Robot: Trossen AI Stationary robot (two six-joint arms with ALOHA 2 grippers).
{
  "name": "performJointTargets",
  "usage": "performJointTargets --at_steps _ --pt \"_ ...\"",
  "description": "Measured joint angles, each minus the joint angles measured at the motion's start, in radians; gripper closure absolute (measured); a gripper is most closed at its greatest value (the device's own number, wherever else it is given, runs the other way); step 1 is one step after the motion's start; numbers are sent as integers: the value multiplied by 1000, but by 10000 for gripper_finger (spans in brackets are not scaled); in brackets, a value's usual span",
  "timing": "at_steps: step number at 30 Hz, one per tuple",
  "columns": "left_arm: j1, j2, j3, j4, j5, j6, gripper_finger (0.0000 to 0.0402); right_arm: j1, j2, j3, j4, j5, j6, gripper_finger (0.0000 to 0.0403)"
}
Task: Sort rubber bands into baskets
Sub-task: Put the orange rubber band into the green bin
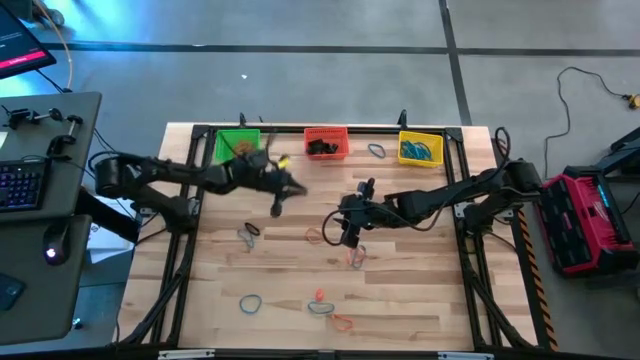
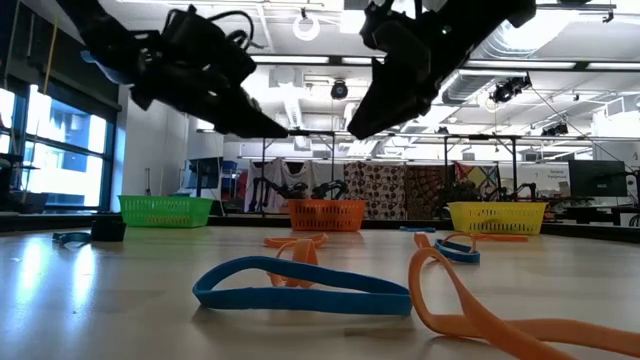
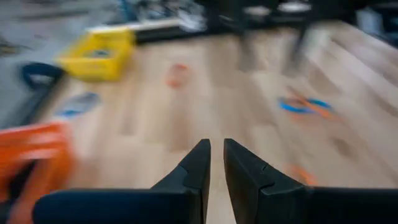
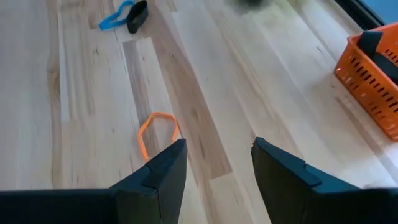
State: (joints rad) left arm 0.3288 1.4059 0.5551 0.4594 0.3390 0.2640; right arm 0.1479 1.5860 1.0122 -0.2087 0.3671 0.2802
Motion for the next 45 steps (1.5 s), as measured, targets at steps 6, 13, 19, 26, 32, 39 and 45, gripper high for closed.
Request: performJointTargets --at_steps 6,13,19,26,32,39,45 --pt "-182 31 -4 -100 -63 -2 360 25 0 0 10 0 -19 231" --pt "-307 121 -4 -99 -152 -85 313 55 0 0 12 2 -15 231" --pt "-334 205 16 -99 -234 -162 260 68 0 0 12 21 -16 231" --pt "-337 328 104 -142 -249 -174 230 67 0 0 12 21 -15 231" --pt "-339 382 165 -213 -279 -120 229 69 0 0 11 21 -10 231" --pt "-340 380 171 -247 -316 -88 231 69 0 0 11 20 -11 231" --pt "-340 379 171 -273 -319 -71 287 69 0 0 11 20 -19 231"
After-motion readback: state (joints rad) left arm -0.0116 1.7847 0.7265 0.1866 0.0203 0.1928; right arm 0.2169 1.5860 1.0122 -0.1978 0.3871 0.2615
